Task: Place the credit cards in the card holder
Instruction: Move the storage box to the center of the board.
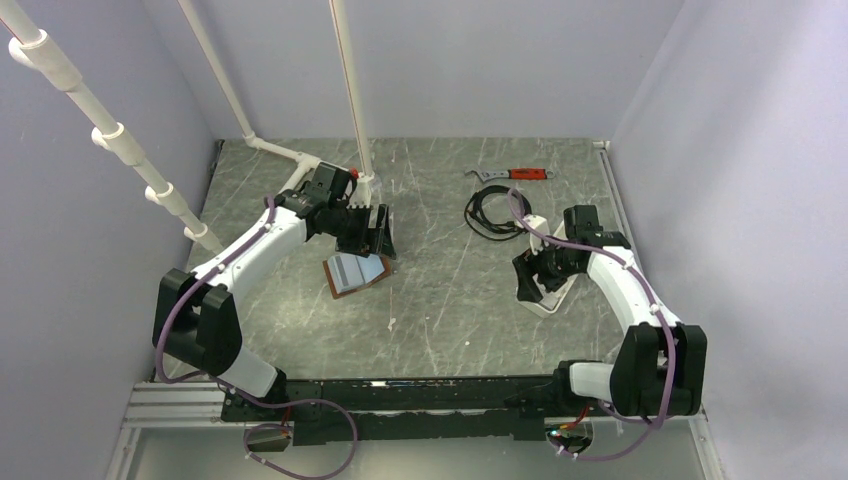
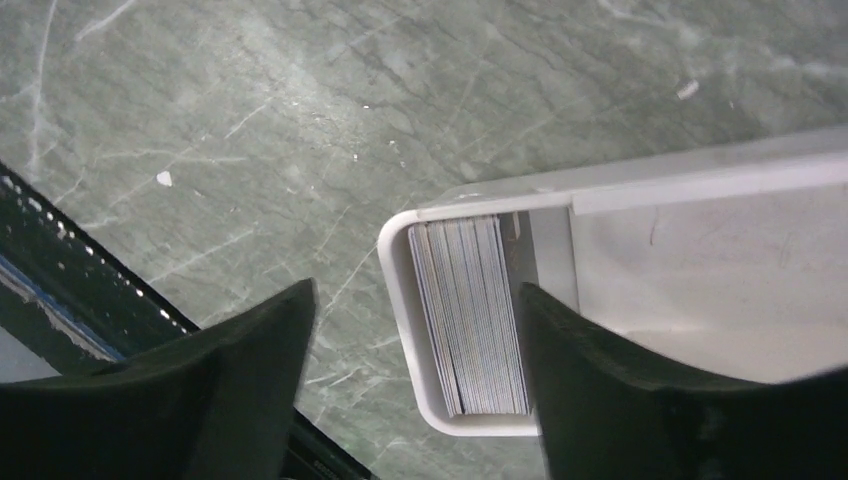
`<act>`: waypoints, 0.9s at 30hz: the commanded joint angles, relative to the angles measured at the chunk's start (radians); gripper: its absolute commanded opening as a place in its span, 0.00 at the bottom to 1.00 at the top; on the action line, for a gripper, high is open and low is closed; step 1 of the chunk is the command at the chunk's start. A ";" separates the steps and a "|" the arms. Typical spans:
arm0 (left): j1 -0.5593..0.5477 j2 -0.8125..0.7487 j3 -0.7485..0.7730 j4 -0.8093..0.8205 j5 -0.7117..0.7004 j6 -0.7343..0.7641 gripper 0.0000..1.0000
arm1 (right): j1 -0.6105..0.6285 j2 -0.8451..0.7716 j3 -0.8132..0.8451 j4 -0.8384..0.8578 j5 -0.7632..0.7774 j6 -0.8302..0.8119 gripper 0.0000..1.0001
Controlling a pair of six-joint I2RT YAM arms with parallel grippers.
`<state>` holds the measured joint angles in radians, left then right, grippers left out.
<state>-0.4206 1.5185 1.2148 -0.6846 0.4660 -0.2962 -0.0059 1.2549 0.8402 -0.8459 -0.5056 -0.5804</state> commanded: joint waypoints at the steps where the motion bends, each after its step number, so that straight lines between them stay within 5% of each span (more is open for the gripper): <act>1: -0.007 -0.004 -0.001 0.023 0.008 0.032 0.83 | 0.000 -0.036 -0.015 0.057 0.108 0.028 0.85; 4: -0.009 -0.007 -0.002 0.026 0.009 0.032 0.83 | 0.000 -0.071 -0.042 0.070 0.205 0.018 0.99; 7: -0.009 -0.008 -0.001 0.024 0.009 0.032 0.83 | 0.037 -0.100 -0.100 0.117 0.331 0.017 1.00; 11: -0.010 -0.002 -0.003 0.030 0.026 0.031 0.83 | 0.068 -0.105 -0.104 0.085 0.226 -0.013 1.00; 17: -0.012 -0.003 -0.006 0.027 0.007 0.032 0.83 | 0.153 -0.024 -0.126 0.214 0.400 0.058 0.99; 27: -0.012 0.009 -0.004 0.020 -0.023 0.039 0.83 | 0.218 0.193 0.009 0.328 0.419 0.283 0.80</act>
<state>-0.4271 1.5185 1.2140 -0.6846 0.4500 -0.2893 0.2008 1.3838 0.7685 -0.6151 -0.1127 -0.4366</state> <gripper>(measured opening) 0.831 0.803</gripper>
